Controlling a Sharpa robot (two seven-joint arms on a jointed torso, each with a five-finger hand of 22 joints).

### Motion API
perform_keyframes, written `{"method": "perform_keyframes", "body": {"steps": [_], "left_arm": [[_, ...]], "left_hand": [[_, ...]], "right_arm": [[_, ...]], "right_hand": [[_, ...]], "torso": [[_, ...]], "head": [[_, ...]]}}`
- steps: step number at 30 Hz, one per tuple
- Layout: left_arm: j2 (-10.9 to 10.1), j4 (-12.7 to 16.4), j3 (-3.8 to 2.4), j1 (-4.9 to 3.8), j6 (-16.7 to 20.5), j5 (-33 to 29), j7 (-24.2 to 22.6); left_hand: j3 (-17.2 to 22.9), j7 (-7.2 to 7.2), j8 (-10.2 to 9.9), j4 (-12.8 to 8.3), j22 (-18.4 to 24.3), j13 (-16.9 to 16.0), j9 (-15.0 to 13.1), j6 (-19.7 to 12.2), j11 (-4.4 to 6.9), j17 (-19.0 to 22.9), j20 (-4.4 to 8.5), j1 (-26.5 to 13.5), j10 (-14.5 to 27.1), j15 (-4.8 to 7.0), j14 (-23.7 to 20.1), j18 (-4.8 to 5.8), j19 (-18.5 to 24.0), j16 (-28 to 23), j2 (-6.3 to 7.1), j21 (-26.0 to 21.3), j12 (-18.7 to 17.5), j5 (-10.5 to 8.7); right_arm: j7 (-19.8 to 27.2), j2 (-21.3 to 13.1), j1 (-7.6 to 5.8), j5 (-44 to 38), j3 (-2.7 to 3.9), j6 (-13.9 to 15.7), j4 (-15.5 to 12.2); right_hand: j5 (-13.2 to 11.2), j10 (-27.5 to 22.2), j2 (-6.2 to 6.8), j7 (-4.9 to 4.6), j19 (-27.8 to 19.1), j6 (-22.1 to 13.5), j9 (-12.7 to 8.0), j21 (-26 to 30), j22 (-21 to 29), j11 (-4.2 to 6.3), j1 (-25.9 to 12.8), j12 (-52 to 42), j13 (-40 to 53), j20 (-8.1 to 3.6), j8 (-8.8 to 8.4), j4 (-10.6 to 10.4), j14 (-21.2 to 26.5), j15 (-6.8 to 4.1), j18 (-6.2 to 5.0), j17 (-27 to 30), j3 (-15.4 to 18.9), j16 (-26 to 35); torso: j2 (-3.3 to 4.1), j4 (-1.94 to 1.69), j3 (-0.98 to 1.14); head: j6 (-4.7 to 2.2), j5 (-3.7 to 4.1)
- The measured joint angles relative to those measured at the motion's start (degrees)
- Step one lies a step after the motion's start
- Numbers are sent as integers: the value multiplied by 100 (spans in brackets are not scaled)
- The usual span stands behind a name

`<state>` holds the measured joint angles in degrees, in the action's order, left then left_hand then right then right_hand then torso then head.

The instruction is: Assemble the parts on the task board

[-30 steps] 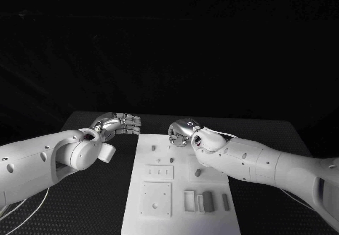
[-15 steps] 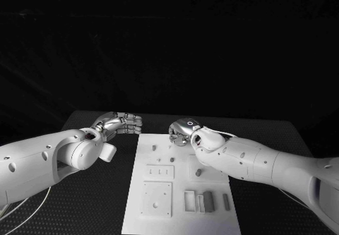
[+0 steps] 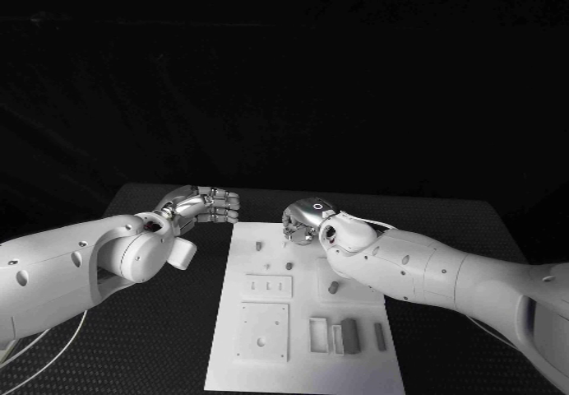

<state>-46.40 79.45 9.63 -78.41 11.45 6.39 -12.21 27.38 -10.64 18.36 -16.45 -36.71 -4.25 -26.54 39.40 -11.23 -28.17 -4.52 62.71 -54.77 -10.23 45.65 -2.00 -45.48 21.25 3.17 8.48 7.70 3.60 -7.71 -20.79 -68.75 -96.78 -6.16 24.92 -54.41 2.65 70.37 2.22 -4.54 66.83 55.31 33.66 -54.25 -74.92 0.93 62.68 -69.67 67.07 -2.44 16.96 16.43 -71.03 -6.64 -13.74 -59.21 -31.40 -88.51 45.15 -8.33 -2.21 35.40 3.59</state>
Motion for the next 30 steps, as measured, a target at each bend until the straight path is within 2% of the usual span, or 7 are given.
{"method": "perform_keyframes", "body": {"steps": [3, 7, 30], "left_arm": [[0, -2, 0, 0, -1, 0, 1], [0, -1, 0, 0, -6, 0, 5], [26, -16, 0, 0, -25, 0, 20]], "left_hand": [[0, 0, 0, 0, 0, 0, 0, 0, 0, 0, 0, 0, 0, 0, 0, 19, 0, 0, 0, 0, 0, 0], [0, 0, 0, 0, 5, 6, 0, 0, 0, 0, 0, 0, 0, 0, 0, -62, 0, 0, 0, 0, 0, 0], [-9, 0, 0, -9, 8, 8, 8, 0, 0, -3, 0, 0, 0, 0, 0, -59, 0, -22, 0, 0, 0, 0]], "right_arm": [[2, 0, 2, 0, 0, -15, -18], [4, 1, 4, 0, 0, -54, -20], [-19, 73, 1, -5, 6, -123, 133]], "right_hand": [[0, 0, 0, 0, 0, 0, 0, 0, 0, 0, 0, 0, 0, 0, -1, 0, 3, 3, 0, 0, 0, 0], [0, 0, 0, -1, 0, -1, 0, 0, 0, 0, 0, 0, -6, 0, -2, 0, 3, 3, 0, 11, 0, 0], [0, -12, 15, -12, -8, -12, -2, 0, 1, -12, -15, 22, -25, 11, -34, 1, 14, 14, 0, 42, 1, 0]], "torso": [[-2, 3, -1], [-7, 7, 0], [-7, 5, -6]], "head": [[10, -6], [24, -9], [43, -3]]}}
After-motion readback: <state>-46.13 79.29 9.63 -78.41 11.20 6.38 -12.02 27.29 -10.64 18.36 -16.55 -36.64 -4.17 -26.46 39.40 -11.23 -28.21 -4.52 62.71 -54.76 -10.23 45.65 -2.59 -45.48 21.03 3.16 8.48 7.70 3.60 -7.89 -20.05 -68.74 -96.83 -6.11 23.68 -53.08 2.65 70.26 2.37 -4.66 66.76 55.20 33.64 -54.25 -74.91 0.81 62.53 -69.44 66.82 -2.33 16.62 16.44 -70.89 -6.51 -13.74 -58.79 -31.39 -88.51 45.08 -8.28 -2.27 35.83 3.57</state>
